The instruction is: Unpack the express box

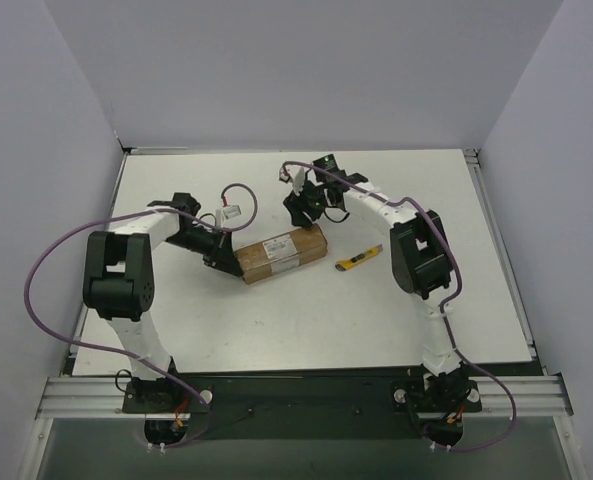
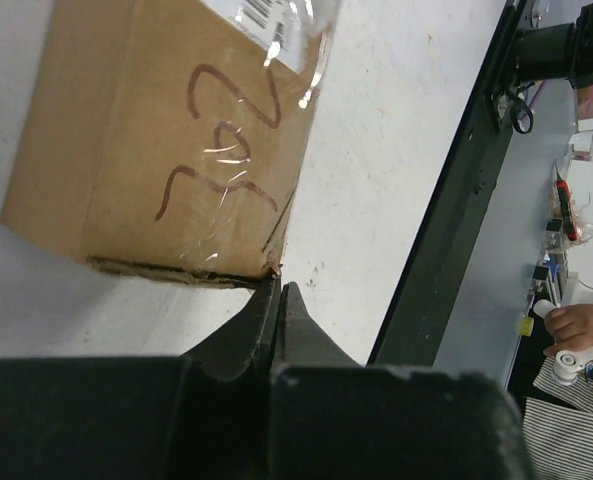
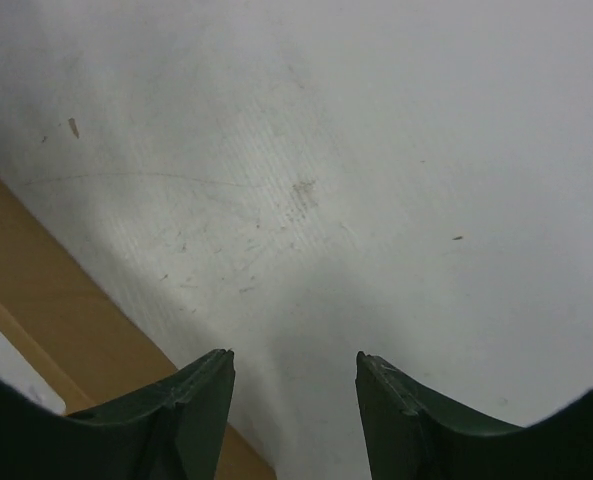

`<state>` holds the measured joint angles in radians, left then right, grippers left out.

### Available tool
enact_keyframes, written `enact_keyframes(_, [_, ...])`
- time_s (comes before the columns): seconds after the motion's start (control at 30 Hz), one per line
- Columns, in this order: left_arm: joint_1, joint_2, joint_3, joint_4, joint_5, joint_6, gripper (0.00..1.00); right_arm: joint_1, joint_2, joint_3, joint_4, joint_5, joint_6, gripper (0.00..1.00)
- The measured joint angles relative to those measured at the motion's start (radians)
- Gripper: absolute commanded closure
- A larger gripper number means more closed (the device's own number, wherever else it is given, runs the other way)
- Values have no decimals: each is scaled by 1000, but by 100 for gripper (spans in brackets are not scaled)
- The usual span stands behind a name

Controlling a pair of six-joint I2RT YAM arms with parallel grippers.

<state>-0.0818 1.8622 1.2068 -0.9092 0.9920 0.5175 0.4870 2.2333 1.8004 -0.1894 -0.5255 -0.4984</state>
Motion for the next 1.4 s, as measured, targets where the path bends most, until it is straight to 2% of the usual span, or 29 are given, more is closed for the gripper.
enact_keyframes(0.03, [-1, 10, 14, 1, -2, -9, 91, 9, 3, -10, -6, 2, -2, 52])
enact_keyframes(0.2, [-2, 33, 67, 64, -37, -79, 84, 37, -31, -101, -47, -13, -24, 53])
enact_keyframes(0.3, [-2, 44, 108, 138, -74, -122, 83, 37, -123, -269, -80, -15, -47, 48])
enact_keyframes(0.37, [-5, 72, 158, 176, -92, -142, 81, 39, -200, -385, -113, -6, -56, 41])
enact_keyframes(0.47, [-7, 120, 218, 245, -108, -179, 77, 45, -277, -456, -163, 45, -45, 32])
enact_keyframes(0.53, [-7, 117, 204, 276, -114, -207, 73, 45, -299, -445, -168, 113, -10, 24])
enact_keyframes(0.63, [-6, 71, 107, 330, -119, -258, 70, 51, -302, -337, -194, 219, 74, 17])
enact_keyframes(0.8, [-8, 15, -36, 370, -125, -386, 69, 66, -272, 11, -255, 259, 238, 1])
enact_keyframes(0.87, [-14, 16, -50, 386, -138, -423, 69, 91, -256, 103, -261, 254, 282, 0])
enact_keyframes(1.0, [-22, 16, -48, 405, -156, -459, 69, 163, -243, 76, -306, 222, 310, 0])
enact_keyframes(1.23, [-35, 17, -47, 407, -153, -477, 69, 243, -222, -149, -420, 193, 311, 0])
enact_keyframes(1.4, [-75, 21, -47, 422, -149, -482, 70, 270, -224, -162, -429, 194, 308, 0])
